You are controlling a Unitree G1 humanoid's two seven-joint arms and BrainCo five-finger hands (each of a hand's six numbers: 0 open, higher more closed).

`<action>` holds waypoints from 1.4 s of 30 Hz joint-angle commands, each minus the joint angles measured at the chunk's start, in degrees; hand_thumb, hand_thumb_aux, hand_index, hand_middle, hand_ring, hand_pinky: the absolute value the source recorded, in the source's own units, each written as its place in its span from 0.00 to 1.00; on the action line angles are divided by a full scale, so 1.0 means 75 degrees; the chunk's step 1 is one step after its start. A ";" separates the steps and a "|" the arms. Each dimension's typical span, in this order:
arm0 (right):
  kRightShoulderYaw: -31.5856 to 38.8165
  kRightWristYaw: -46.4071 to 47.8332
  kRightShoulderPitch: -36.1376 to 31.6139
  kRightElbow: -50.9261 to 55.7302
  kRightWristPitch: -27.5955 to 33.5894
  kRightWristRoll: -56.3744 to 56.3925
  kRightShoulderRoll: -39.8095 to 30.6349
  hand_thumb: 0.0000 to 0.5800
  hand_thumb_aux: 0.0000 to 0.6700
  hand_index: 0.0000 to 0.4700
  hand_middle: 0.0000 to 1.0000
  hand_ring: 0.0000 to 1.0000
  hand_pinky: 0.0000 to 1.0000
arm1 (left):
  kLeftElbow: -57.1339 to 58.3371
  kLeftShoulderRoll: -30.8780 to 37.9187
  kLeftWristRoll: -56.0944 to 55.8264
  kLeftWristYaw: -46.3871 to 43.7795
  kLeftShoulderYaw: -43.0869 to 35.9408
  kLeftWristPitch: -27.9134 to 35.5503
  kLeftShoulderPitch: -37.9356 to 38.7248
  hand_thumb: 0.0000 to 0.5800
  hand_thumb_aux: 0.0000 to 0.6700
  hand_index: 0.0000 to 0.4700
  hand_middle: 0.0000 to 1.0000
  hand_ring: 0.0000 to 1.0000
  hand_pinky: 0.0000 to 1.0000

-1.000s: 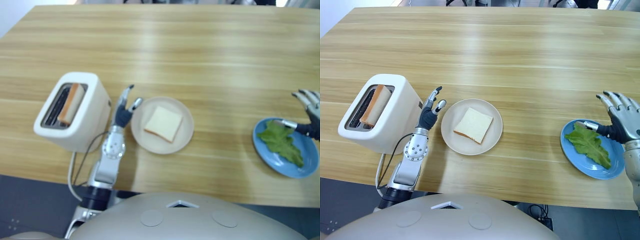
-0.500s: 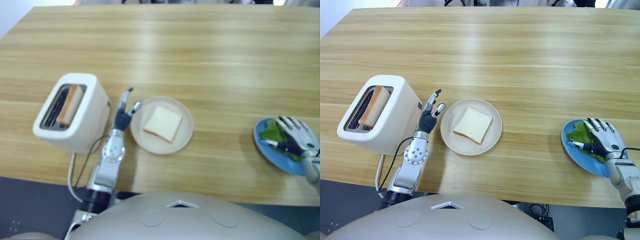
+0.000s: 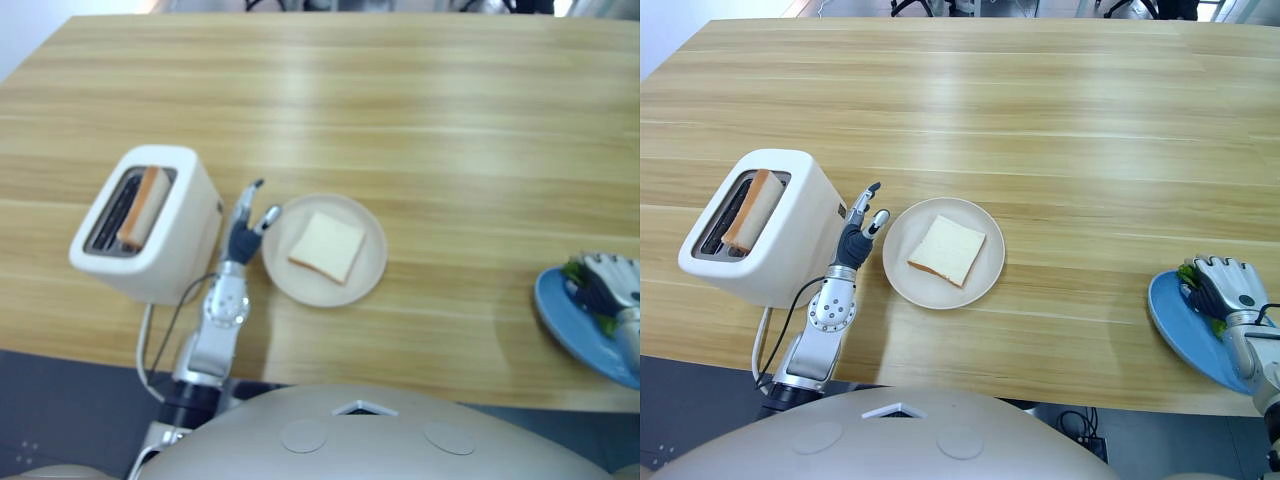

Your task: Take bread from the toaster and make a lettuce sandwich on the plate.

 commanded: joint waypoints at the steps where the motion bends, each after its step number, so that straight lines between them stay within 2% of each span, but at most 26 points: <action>1: -0.0021 0.0036 0.0150 -0.0276 0.0089 0.0187 -0.0100 1.00 1.00 0.98 1.00 1.00 1.00 | 0.0176 0.0057 0.0048 0.0019 0.0003 0.0044 0.0026 0.00 0.00 0.00 0.00 0.00 0.00; 9: -0.0667 0.0089 0.0617 -0.1713 0.0302 0.0617 -0.0223 1.00 1.00 0.98 1.00 1.00 1.00 | 0.0542 0.0010 -0.0111 -0.0037 -0.0017 0.0022 -0.0027 0.00 0.00 0.00 0.00 0.00 0.00; 15: -0.1217 0.0583 0.0811 -0.3572 0.0594 0.0730 -0.0128 1.00 1.00 0.98 1.00 1.00 1.00 | 0.1029 -0.0069 -0.0289 -0.0125 -0.0087 -0.0017 -0.0067 0.00 0.00 0.00 0.00 0.00 0.00; 19: -0.1088 0.1298 0.0338 -0.5152 0.0864 0.0742 0.0309 1.00 1.00 0.98 1.00 1.00 1.00 | 0.1345 -0.0100 -0.0484 -0.0138 -0.0043 -0.0058 -0.0161 0.00 0.00 0.00 0.00 0.00 0.00; 23: -0.0214 0.2125 -0.0802 -0.6025 0.0969 0.0699 0.1338 1.00 1.00 0.98 1.00 1.00 1.00 | 0.1670 -0.0128 -0.0662 -0.0128 0.0025 -0.0148 -0.0255 0.00 0.00 0.00 0.00 0.00 0.00; 28: 0.1502 0.2665 -0.2351 -0.5454 0.0901 0.0227 0.3223 1.00 1.00 0.98 1.00 1.00 1.00 | 0.1947 -0.0131 -0.0715 -0.0121 -0.0011 -0.0235 -0.0399 0.00 0.00 0.00 0.00 0.00 0.00; 32: 0.2724 0.2584 -0.3080 -0.3910 0.0736 -0.0279 0.4387 1.00 1.00 0.98 1.00 1.00 1.00 | 0.2004 -0.0104 -0.0723 -0.0173 -0.0038 -0.0261 -0.0452 0.00 0.00 0.00 0.00 0.00 0.00; 37: 0.3345 0.2173 -0.3491 -0.2185 0.0478 -0.0442 0.4841 1.00 1.00 0.98 1.00 1.00 1.00 | 0.1957 -0.0081 -0.0706 -0.0230 -0.0041 -0.0259 -0.0444 0.00 0.00 0.00 0.00 0.00 0.00; 42: 0.3433 0.1973 -0.3351 -0.1891 0.0344 -0.0354 0.4839 1.00 1.00 0.98 1.00 1.00 1.00 | 0.1913 -0.0062 -0.0686 -0.0290 -0.0067 -0.0250 -0.0444 0.00 0.00 0.00 0.00 0.00 0.00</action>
